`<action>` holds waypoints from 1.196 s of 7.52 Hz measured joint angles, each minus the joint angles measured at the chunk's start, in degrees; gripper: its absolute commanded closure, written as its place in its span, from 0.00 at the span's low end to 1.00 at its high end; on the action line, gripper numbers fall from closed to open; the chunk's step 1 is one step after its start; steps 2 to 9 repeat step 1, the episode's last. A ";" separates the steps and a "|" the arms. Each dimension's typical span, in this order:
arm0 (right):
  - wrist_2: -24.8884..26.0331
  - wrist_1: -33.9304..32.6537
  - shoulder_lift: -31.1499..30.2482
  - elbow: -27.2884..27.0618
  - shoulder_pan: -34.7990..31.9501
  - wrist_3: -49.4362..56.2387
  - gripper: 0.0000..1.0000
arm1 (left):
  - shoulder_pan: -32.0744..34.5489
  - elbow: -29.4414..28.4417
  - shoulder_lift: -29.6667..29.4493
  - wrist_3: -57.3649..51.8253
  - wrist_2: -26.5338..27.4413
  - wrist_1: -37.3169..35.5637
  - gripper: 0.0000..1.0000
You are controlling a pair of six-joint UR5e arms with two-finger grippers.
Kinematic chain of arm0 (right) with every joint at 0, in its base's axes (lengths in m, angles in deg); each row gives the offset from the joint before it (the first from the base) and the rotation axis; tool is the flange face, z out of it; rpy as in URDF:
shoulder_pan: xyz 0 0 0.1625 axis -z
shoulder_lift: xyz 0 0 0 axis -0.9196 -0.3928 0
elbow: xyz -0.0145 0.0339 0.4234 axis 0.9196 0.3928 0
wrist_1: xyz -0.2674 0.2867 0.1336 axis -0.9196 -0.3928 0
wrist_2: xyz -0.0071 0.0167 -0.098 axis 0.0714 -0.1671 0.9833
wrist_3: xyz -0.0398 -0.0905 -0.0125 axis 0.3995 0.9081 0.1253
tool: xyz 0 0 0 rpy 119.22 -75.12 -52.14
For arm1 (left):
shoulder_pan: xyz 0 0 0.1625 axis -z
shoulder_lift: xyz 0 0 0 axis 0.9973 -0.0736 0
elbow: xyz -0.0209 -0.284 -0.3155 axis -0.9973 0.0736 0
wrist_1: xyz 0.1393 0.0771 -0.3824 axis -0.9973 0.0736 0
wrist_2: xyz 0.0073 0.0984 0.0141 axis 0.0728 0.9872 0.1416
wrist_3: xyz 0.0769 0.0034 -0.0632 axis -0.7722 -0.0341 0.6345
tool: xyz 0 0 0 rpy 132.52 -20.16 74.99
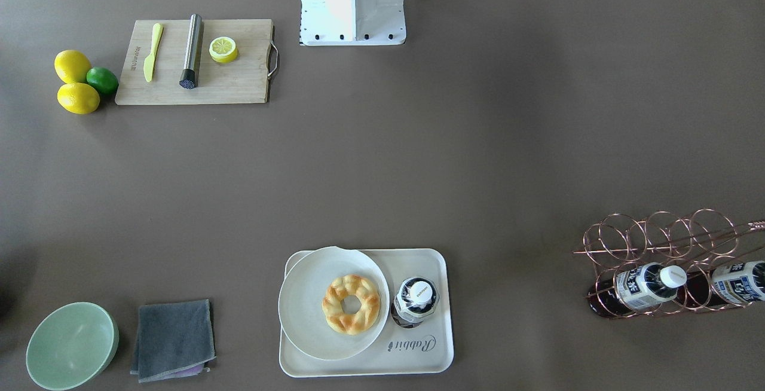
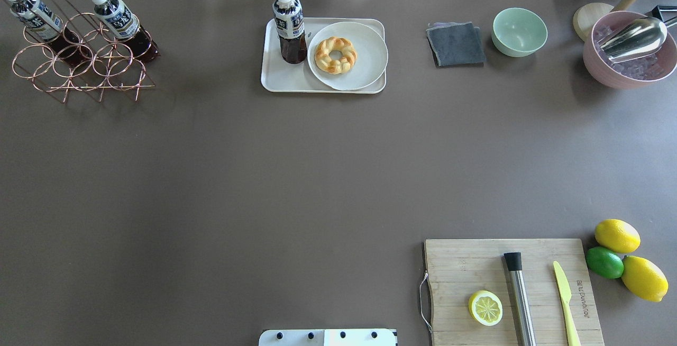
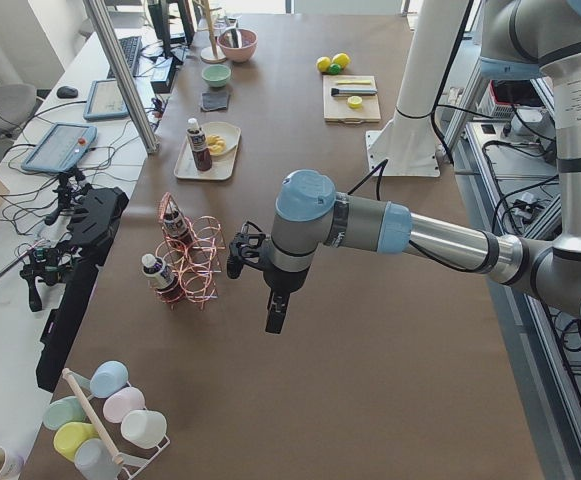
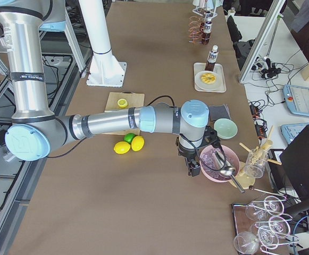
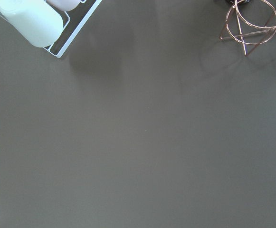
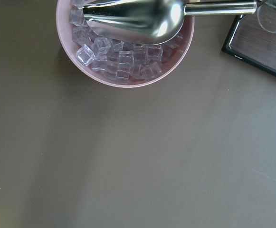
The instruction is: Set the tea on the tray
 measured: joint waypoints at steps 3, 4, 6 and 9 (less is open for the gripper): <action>0.03 -0.08 0.05 -0.13 -0.01 -0.03 0.00 | 0.02 -0.25 0.24 -0.10 -0.10 -0.04 0.02; 0.03 -0.08 0.05 -0.13 -0.01 -0.03 0.00 | 0.02 -0.25 0.24 -0.10 -0.10 -0.04 0.02; 0.03 -0.08 0.05 -0.13 -0.01 -0.03 0.00 | 0.02 -0.25 0.24 -0.10 -0.10 -0.04 0.02; 0.03 -0.08 0.05 -0.13 -0.01 -0.03 0.00 | 0.02 -0.25 0.24 -0.10 -0.10 -0.04 0.02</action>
